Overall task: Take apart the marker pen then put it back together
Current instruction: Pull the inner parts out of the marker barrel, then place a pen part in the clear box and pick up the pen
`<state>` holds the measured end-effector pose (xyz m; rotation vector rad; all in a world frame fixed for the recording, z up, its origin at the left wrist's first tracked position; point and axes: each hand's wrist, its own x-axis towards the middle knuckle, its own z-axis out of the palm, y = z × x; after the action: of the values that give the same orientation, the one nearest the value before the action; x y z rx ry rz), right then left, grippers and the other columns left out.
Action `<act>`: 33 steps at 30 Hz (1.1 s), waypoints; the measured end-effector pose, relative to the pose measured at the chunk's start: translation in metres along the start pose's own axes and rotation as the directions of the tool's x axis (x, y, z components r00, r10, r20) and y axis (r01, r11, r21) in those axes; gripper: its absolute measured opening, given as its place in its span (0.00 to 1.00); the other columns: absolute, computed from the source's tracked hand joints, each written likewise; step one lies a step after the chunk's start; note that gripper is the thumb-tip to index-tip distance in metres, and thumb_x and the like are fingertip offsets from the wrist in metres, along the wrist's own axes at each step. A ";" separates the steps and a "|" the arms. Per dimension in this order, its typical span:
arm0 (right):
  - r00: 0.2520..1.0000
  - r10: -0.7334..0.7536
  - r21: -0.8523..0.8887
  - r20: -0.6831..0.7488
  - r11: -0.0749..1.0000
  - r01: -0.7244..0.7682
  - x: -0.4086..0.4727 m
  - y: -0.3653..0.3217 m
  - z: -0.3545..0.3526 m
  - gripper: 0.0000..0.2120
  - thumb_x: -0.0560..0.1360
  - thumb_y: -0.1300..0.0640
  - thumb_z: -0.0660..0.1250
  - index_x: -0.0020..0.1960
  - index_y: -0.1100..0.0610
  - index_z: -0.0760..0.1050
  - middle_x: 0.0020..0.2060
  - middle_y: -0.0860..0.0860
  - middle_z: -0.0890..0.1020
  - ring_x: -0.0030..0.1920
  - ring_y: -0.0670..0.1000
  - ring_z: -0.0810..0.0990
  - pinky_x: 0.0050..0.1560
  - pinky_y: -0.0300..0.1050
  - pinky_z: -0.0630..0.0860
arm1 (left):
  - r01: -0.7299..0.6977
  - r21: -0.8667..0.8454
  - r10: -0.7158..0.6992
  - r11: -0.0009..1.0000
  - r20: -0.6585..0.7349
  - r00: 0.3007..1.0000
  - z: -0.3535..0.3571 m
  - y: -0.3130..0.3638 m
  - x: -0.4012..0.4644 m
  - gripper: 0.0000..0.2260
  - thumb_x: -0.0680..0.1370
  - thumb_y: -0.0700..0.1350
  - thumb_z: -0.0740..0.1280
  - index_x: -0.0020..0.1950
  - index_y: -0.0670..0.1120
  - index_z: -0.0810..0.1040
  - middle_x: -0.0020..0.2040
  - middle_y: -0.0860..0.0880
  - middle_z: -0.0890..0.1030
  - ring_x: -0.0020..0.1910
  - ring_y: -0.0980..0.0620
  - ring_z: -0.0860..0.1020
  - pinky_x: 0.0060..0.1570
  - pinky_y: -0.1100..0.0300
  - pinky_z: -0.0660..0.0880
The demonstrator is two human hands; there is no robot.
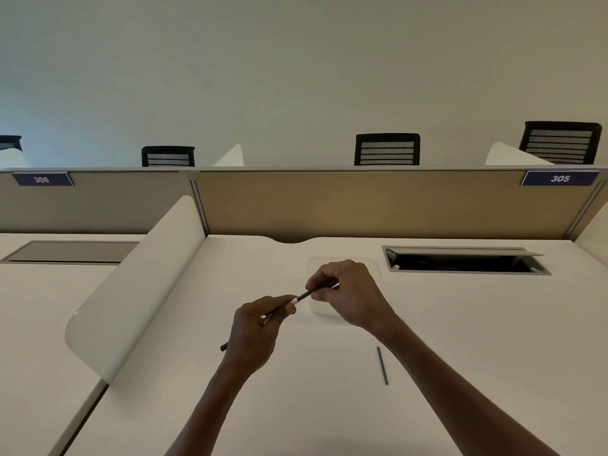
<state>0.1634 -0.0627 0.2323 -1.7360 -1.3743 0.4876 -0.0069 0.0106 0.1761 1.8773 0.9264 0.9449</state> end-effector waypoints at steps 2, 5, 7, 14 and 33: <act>1.000 -0.002 0.006 -0.023 1.000 0.002 0.000 0.002 0.000 0.08 0.69 0.66 0.73 0.42 0.53 0.84 0.39 0.47 0.85 0.39 0.40 0.81 0.41 0.29 0.75 | 0.014 -0.006 -0.014 1.000 -0.001 1.000 0.001 -0.001 0.000 0.05 0.77 0.44 0.72 0.49 0.49 0.87 0.40 0.57 0.86 0.41 0.61 0.79 0.36 0.72 0.69; 0.998 0.004 0.028 -0.062 1.000 -0.002 0.000 0.005 0.000 0.07 0.70 0.65 0.74 0.43 0.54 0.85 0.39 0.47 0.85 0.40 0.41 0.81 0.40 0.27 0.73 | 0.036 -0.024 -0.036 0.999 0.000 0.999 0.002 -0.003 -0.001 0.05 0.77 0.45 0.71 0.50 0.50 0.87 0.38 0.65 0.84 0.39 0.65 0.79 0.36 0.74 0.70; 0.997 0.007 0.035 -0.079 0.999 -0.005 0.001 0.007 0.000 0.07 0.70 0.65 0.74 0.44 0.54 0.85 0.39 0.47 0.85 0.38 0.39 0.79 0.40 0.26 0.72 | 0.054 -0.051 -0.054 0.997 0.001 0.999 0.004 -0.004 -0.001 0.06 0.78 0.45 0.71 0.51 0.52 0.87 0.39 0.65 0.84 0.38 0.65 0.78 0.35 0.73 0.69; 0.995 0.061 0.095 -0.085 0.994 -0.052 0.003 0.014 0.000 0.09 0.72 0.65 0.72 0.49 0.56 0.85 0.34 0.45 0.83 0.32 0.34 0.78 0.38 0.26 0.71 | 0.095 -0.130 -0.094 0.987 0.013 0.995 0.006 -0.006 -0.002 0.08 0.78 0.45 0.70 0.49 0.60 0.84 0.42 0.60 0.86 0.36 0.62 0.78 0.35 0.73 0.71; 0.838 0.515 -0.072 -0.183 0.843 -0.534 -0.017 0.134 0.049 0.02 0.68 0.61 0.73 0.38 0.59 0.83 0.36 0.52 0.86 0.40 0.54 0.84 0.45 0.47 0.79 | 0.178 -0.353 -0.181 0.919 0.026 0.983 0.004 -0.024 -0.007 0.07 0.78 0.47 0.70 0.53 0.59 0.83 0.49 0.57 0.87 0.55 0.62 0.82 0.49 0.72 0.75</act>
<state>0.2024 -0.0655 0.0939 -2.2105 -0.8113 0.5557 -0.0127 0.0128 0.1518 1.4594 0.8516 0.9369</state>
